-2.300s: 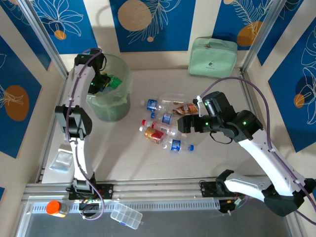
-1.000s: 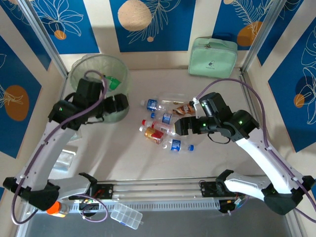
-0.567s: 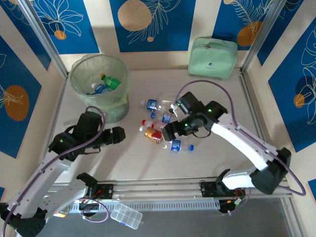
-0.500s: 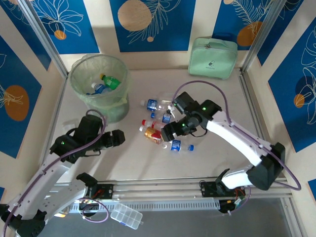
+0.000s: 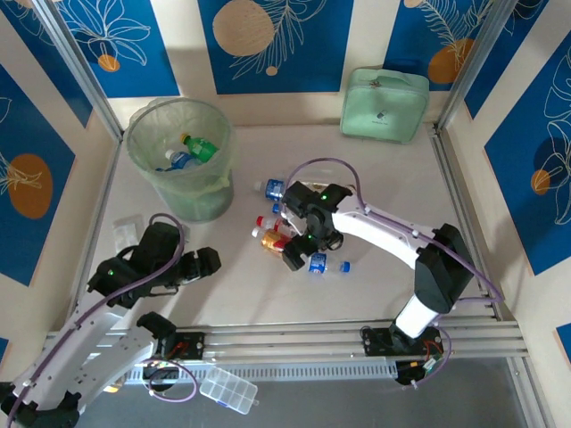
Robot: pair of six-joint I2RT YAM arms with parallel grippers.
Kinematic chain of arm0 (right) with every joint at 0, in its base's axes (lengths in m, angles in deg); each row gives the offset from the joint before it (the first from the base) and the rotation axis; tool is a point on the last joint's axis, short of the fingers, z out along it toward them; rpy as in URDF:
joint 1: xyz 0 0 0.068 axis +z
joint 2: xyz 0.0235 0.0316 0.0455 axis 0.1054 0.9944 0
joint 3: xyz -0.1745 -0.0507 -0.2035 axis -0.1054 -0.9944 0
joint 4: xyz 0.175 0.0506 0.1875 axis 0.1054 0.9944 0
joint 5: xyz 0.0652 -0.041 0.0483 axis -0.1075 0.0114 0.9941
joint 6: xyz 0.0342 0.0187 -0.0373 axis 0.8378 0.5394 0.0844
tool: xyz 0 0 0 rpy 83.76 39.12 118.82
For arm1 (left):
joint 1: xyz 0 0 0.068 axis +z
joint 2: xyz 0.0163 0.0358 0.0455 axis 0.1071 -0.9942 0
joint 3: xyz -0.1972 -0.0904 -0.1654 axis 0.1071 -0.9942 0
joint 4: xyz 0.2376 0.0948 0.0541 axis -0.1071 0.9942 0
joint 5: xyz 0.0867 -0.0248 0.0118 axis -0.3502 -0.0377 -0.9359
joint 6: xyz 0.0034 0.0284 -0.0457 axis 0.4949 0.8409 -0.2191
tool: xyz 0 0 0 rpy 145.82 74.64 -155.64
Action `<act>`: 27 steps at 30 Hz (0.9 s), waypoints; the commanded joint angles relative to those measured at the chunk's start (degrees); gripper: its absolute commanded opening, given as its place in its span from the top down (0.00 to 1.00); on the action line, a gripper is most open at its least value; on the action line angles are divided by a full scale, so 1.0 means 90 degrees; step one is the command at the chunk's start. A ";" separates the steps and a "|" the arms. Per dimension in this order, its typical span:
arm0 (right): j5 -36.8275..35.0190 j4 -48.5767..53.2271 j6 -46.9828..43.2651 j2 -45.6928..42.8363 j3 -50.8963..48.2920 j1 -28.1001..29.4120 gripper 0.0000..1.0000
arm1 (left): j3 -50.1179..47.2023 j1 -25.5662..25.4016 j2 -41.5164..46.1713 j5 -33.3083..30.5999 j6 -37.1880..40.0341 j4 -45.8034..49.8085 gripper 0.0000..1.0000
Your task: Put the plastic bottles in the bin
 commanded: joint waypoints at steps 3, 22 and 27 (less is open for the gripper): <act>-0.0484 0.0027 -0.0206 0.0357 -0.0130 0.0302 0.01 | 0.0097 -0.0005 -0.0095 -0.0027 0.0139 0.0227 0.18; -0.2357 0.0002 -0.0309 0.1651 -0.0336 0.1486 0.02 | -0.0035 0.0026 -0.0375 0.0133 0.0226 -0.0040 0.18; -0.2336 0.0106 -0.0094 0.2011 -0.0278 0.1615 0.12 | -0.0045 0.0032 -0.0515 0.0214 0.0237 -0.0134 0.18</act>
